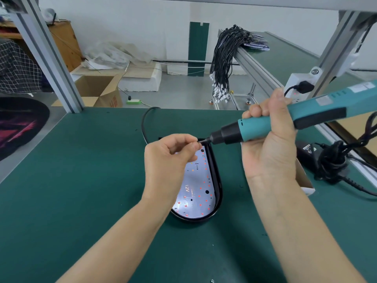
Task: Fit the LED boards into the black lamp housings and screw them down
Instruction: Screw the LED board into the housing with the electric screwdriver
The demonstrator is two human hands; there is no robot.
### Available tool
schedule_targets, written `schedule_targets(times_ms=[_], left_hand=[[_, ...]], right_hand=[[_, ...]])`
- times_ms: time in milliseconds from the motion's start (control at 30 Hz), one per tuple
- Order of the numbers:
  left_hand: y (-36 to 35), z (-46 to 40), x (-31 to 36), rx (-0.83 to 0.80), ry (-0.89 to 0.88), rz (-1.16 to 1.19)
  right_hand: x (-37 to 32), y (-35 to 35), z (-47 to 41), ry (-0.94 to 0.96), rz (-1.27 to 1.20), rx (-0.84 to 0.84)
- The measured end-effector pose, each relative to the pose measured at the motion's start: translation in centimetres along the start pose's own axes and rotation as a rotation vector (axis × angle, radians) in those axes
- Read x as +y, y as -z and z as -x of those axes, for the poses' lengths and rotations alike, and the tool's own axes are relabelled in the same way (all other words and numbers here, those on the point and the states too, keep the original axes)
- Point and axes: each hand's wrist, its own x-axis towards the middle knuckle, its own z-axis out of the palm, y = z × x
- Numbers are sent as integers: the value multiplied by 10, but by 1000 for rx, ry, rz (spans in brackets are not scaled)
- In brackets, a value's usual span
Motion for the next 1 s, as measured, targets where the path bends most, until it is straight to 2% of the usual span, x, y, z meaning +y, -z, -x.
schedule_targets(times_ms=[67, 133, 267, 400, 867, 933, 1000], left_hand=[[-1, -2, 0, 23, -77, -90], [0, -4, -2, 12, -61, -87], [5, -9, -2, -90, 15, 46], [9, -13, 2, -149, 10, 123], [19, -9, 0, -225, 59, 12], [26, -9, 2, -181, 74, 16], [37, -11, 0, -24, 52, -25]], right_hand=[[3, 0, -2, -18, -39, 65], [5, 2, -1, -26, -42, 93], [6, 4, 0, -15, -6, 65], [2, 3, -3, -29, -37, 55], [-4, 5, -5, -58, -60, 36], [-6, 8, -4, -76, -53, 25], [-7, 11, -2, -99, -37, 9]])
